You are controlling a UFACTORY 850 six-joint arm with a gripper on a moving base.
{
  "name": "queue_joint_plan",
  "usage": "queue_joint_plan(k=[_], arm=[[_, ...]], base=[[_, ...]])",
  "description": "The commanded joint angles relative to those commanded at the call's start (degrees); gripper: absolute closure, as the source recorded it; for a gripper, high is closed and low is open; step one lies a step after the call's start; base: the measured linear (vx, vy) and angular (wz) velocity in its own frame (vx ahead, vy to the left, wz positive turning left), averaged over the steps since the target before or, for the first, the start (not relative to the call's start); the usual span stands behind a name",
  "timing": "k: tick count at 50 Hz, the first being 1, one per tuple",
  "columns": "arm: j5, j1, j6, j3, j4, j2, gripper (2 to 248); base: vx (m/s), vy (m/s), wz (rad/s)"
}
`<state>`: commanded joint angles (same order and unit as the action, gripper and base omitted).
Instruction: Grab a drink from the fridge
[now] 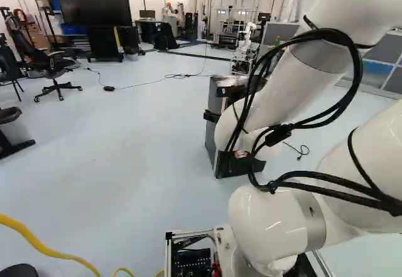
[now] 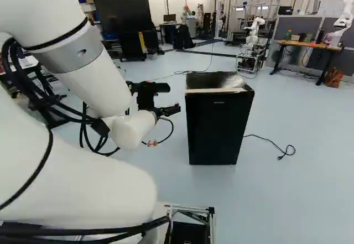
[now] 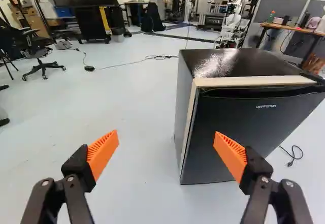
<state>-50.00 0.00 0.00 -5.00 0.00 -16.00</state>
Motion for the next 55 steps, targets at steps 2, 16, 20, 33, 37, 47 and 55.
queue_joint_plan(k=[2, 16, 20, 33, 37, 47, 55], arm=[[0.0, 0.0, 0.0, 0.0, 0.0, 0.0, 3], [0.0, 0.1, 0.0, 0.0, 0.0, 0.0, 3], [0.0, 0.4, 0.0, -0.3, 0.0, 0.3, 3], [-0.3, 2.2, 0.0, -1.5, 0.6, 1.7, 3], [-0.7, 3.0, 0.0, -1.9, 1.0, 2.2, 3], [-2.3, 5.1, 0.0, -3.6, 2.4, 5.3, 3], [-4.0, 6.7, 0.0, -5.3, 3.7, 8.4, 3]], base=[[0.000, 0.000, 0.000], [0.000, 0.000, 0.000], [0.000, 0.000, 0.000], [0.000, 0.000, 0.000], [0.000, 0.000, 0.000], [0.000, 0.000, 0.000], [0.000, 0.000, 0.000]])
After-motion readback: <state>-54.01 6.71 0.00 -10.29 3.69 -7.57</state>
